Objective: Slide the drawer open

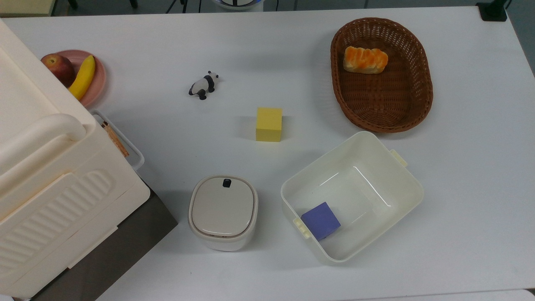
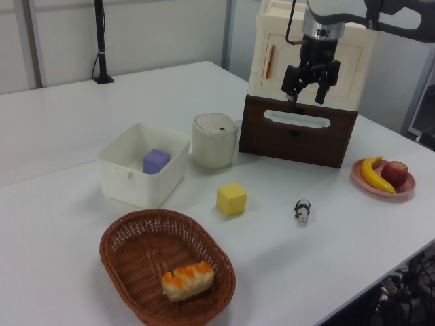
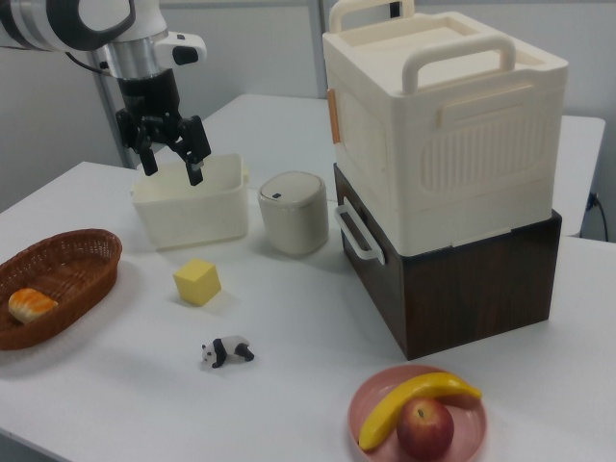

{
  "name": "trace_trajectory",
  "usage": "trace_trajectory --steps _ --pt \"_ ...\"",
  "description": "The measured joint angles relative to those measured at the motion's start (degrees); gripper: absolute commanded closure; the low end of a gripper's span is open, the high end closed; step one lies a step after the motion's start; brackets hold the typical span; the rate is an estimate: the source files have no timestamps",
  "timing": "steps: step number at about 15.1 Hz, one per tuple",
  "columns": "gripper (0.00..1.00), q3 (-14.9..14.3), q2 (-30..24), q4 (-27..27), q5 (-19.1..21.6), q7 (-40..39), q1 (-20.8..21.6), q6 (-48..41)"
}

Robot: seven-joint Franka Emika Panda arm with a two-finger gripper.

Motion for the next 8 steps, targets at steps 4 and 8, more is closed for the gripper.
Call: trace_trajectory --steps 4,8 --pt "0.00 -0.03 0.00 -0.01 0.00 -1.38 0.00 -0.05" --pt "0.00 0.01 0.01 -0.08 0.00 -1.89 0.04 -0.06"
